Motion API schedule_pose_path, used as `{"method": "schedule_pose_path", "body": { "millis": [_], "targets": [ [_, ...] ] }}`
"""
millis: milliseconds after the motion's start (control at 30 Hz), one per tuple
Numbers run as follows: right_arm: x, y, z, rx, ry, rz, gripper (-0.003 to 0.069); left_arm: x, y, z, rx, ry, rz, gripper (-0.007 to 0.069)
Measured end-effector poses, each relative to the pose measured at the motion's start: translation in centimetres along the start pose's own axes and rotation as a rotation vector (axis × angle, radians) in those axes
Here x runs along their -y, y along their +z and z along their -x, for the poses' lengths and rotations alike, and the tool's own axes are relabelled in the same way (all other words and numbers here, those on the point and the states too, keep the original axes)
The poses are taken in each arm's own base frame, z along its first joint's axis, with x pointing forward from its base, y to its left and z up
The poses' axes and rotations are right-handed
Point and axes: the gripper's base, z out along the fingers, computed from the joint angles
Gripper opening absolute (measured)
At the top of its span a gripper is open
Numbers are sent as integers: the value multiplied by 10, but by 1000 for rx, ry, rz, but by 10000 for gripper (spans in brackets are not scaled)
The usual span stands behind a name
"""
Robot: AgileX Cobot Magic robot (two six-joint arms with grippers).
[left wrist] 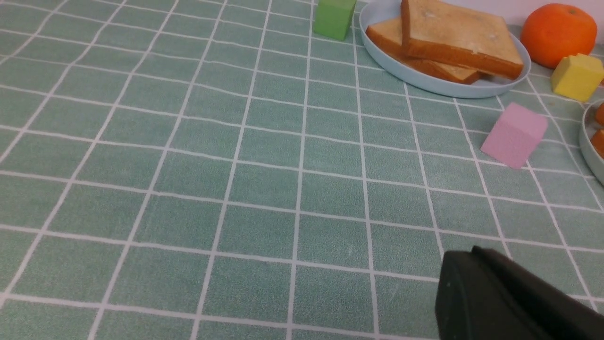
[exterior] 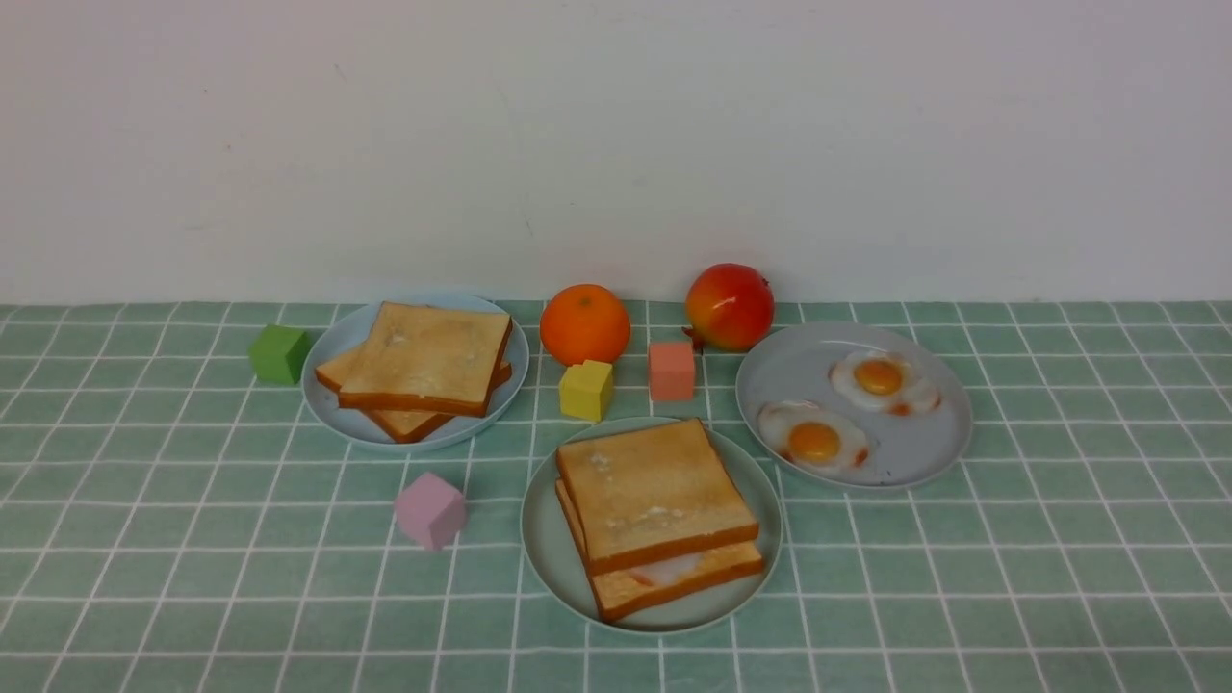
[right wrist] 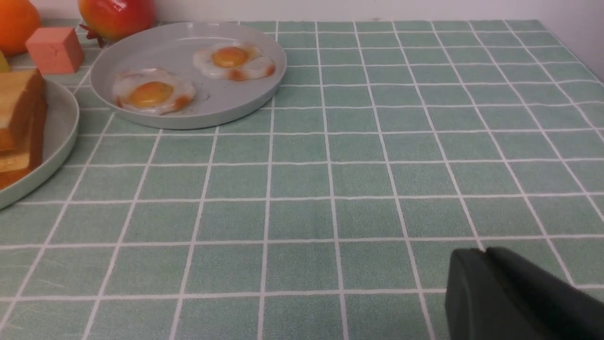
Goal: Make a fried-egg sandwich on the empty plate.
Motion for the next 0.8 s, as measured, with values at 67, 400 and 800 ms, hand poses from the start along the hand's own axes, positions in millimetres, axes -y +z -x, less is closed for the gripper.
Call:
{"method": "schedule_pose_path", "body": {
  "millis": [67, 400, 800],
  "targets": [
    [0, 0, 0, 0, 0, 0, 52, 0, 0, 0, 1, 0, 0, -13],
    [0, 0, 0, 0, 0, 0, 60, 0, 0, 0, 1, 0, 0, -11],
    [0, 0, 0, 0, 0, 0, 75, 0, 0, 0, 2, 0, 0, -2]
  ]
}}
